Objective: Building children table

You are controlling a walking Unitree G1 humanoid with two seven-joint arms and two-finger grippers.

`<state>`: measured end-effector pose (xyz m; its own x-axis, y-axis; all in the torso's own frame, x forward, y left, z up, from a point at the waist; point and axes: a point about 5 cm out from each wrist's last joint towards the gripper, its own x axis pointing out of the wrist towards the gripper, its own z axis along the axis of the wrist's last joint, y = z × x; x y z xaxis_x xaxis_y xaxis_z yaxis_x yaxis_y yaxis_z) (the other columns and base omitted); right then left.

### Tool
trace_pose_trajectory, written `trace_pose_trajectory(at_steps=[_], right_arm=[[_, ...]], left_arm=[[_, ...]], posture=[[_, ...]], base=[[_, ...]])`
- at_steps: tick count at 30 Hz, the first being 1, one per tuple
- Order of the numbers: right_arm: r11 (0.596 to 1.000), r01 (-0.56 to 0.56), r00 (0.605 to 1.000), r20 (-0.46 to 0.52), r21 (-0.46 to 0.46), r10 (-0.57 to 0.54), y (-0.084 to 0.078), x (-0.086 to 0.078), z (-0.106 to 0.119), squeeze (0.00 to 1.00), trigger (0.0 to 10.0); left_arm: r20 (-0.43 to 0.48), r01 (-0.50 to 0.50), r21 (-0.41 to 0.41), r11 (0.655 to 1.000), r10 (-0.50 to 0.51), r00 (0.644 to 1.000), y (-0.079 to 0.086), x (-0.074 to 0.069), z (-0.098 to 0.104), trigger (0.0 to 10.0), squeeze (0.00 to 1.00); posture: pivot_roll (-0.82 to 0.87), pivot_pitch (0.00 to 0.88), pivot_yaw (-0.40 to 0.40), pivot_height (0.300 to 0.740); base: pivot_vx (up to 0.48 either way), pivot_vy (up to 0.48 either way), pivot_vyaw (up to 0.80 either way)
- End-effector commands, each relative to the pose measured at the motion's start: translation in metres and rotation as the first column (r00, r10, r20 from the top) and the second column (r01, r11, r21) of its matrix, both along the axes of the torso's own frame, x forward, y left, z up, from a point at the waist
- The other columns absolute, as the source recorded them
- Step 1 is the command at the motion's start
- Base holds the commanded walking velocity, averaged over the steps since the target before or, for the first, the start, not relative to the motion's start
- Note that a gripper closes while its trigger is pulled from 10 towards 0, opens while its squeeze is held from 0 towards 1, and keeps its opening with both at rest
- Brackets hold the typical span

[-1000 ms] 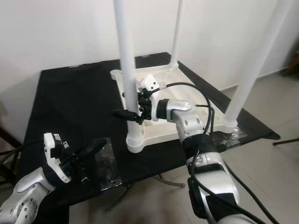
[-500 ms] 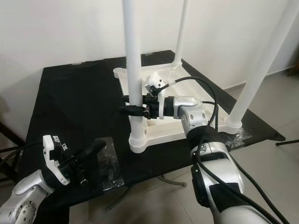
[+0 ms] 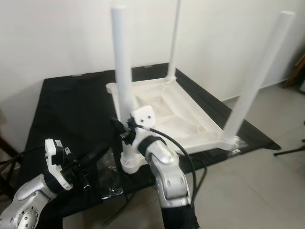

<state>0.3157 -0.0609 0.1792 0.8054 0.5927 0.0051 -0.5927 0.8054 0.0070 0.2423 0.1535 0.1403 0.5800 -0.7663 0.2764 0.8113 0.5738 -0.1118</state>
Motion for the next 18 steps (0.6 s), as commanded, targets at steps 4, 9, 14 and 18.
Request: trace_pose_trajectory(at_steps=[4, 9, 14, 18], right_arm=[[0.993, 0.097, 0.977, -0.182, -0.068, -0.108, -0.014, 0.006, -0.035, 0.00, 10.0], [0.993, 0.093, 0.978, -0.182, -0.069, -0.104, -0.014, 0.000, -0.024, 1.00, 10.0], [0.995, -0.020, 0.989, -0.146, -0.094, 0.006, -0.022, 0.010, -0.006, 1.00, 10.0], [0.962, -0.247, 0.968, -0.076, -0.114, 0.240, -0.031, 0.027, 0.017, 0.11, 10.0]], left_arm=[[-0.011, -0.013, 0.003, 1.000, 0.013, 1.000, 0.003, 0.001, -0.002, 10.0, 0.00], [-0.012, -0.011, 0.004, 1.000, 0.011, 1.000, 0.003, 0.001, -0.002, 10.0, 0.00], [-0.013, -0.002, 0.005, 1.000, 0.002, 1.000, 0.002, 0.002, -0.002, 10.0, 0.00], [-0.012, -0.003, 0.004, 1.000, 0.003, 1.000, 0.001, 0.002, -0.003, 10.0, 0.00]], posture=[[0.03, 0.000, -0.004, 0.740], [0.02, 0.000, -0.001, 0.740], [0.03, 0.000, 0.000, 0.740], [0.03, 0.000, -0.004, 0.740]], base=[[0.000, 0.000, 0.00], [0.000, 0.000, 0.00], [0.000, 0.000, 0.00], [0.000, 0.000, 0.00]])
